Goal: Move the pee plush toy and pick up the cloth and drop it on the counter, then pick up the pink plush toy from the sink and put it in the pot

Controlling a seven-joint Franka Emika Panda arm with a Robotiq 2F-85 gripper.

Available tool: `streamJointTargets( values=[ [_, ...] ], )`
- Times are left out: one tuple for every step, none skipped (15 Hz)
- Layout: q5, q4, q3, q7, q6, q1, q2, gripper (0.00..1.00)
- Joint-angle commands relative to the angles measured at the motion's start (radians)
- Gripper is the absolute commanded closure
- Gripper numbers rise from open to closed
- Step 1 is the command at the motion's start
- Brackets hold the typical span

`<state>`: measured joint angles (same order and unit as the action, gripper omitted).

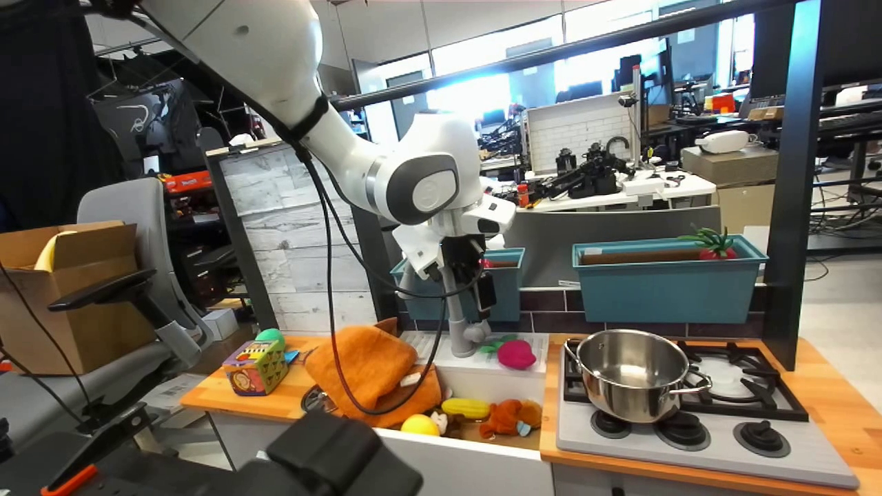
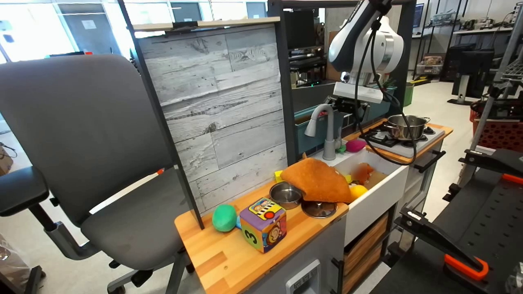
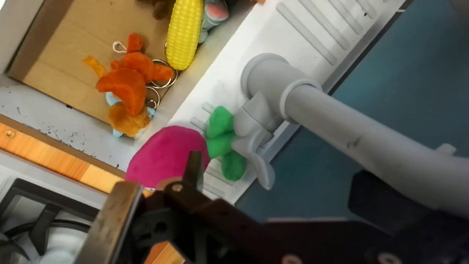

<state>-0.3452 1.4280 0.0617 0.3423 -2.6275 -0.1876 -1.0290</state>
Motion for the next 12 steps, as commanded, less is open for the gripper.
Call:
streamJointTargets(
  values=[
    [-0.018,-0.009,-0.023,-0.044,-0.061,-0.044,-0.049,0.0],
    [-0.027,0.013,-0.038,-0.07,-0.083,-0.059,-0.035,0.0],
    [-0.038,0.042,-0.055,-0.101,-0.118,-0.073,-0.019,0.0],
    [-0.05,0.079,-0.077,-0.14,-0.159,-0.09,0.001,0.0],
    [-0.061,0.106,-0.098,-0.173,-0.199,-0.109,0.011,0.0],
    [-0.076,0.142,-0.125,-0.215,-0.246,-0.134,0.024,0.0],
    [-0.087,0.17,-0.151,-0.248,-0.299,-0.16,0.03,0.0],
    [-0.095,0.195,-0.182,-0.281,-0.348,-0.196,0.033,0.0],
    [-0.1,0.21,-0.212,-0.309,-0.384,-0.234,0.03,0.0],
    [-0.099,0.222,-0.239,-0.33,-0.414,-0.273,0.021,0.0],
    [-0.091,0.231,-0.269,-0.351,-0.428,-0.317,0.014,0.0],
    [-0.083,0.24,-0.295,-0.368,-0.436,-0.356,0.008,0.0]
  ],
)
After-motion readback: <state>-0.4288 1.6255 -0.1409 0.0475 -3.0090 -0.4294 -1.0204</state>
